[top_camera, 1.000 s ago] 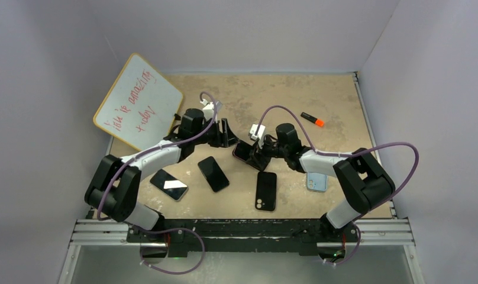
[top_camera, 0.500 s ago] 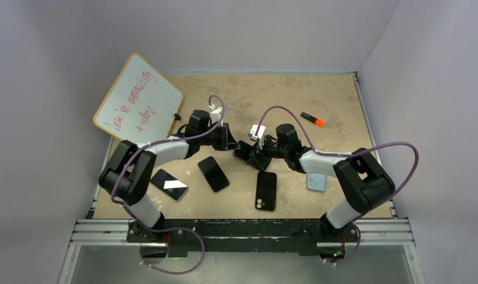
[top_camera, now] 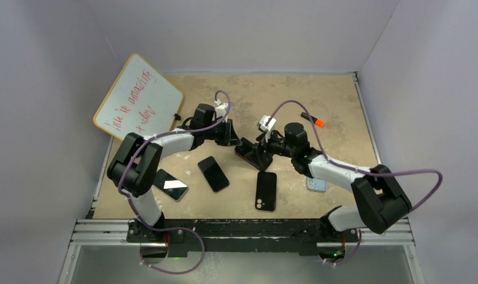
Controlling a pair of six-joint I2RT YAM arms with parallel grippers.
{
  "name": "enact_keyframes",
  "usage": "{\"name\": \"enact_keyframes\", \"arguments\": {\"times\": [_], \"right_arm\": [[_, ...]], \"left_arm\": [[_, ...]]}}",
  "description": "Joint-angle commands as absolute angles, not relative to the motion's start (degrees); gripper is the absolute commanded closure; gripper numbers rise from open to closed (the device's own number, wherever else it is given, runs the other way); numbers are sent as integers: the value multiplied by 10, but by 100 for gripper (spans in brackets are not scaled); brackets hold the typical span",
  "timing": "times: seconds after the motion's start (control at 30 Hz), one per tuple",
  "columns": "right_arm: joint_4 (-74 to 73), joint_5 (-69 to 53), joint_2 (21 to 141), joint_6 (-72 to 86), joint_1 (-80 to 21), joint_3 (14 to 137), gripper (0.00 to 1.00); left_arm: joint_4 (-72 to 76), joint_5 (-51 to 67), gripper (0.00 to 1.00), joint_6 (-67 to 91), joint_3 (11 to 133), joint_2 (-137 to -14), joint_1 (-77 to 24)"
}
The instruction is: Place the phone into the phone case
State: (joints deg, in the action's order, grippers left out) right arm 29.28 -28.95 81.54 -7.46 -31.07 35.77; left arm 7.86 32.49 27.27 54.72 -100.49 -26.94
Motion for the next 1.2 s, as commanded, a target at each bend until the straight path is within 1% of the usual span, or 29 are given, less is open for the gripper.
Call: {"name": "enact_keyframes", "arguments": {"times": [0.0,0.07,0.17,0.23,0.33,0.4,0.5,0.63,0.9,1.17], "right_arm": [[268,-198,760,76,-310,358,16],[191,-138,750,169,-310,382,21],[38,-86,736,275,-310,421,24],[-24,-42,716,380,-310,424,25],[-87,-2,693,437,-310,429,29],[-88,-2,684,449,-310,421,31],[-84,25,678,476,-310,405,41],[-61,45,688,513,-310,376,46],[-42,65,744,546,-308,375,50],[17,46,810,551,-308,363,54]], "left_arm": [[32,276,100,183,600,-1030,-265],[28,267,100,172,606,-1035,-265],[4,259,100,155,628,-1059,-265],[-31,254,100,143,644,-1074,-265],[-17,247,99,135,636,-1076,-265],[-12,247,99,135,634,-1077,-265],[-9,247,99,133,636,-1080,-265],[-9,243,99,139,637,-1084,-265],[45,280,99,157,627,-1097,-268],[49,290,99,187,628,-1110,-274]]}}
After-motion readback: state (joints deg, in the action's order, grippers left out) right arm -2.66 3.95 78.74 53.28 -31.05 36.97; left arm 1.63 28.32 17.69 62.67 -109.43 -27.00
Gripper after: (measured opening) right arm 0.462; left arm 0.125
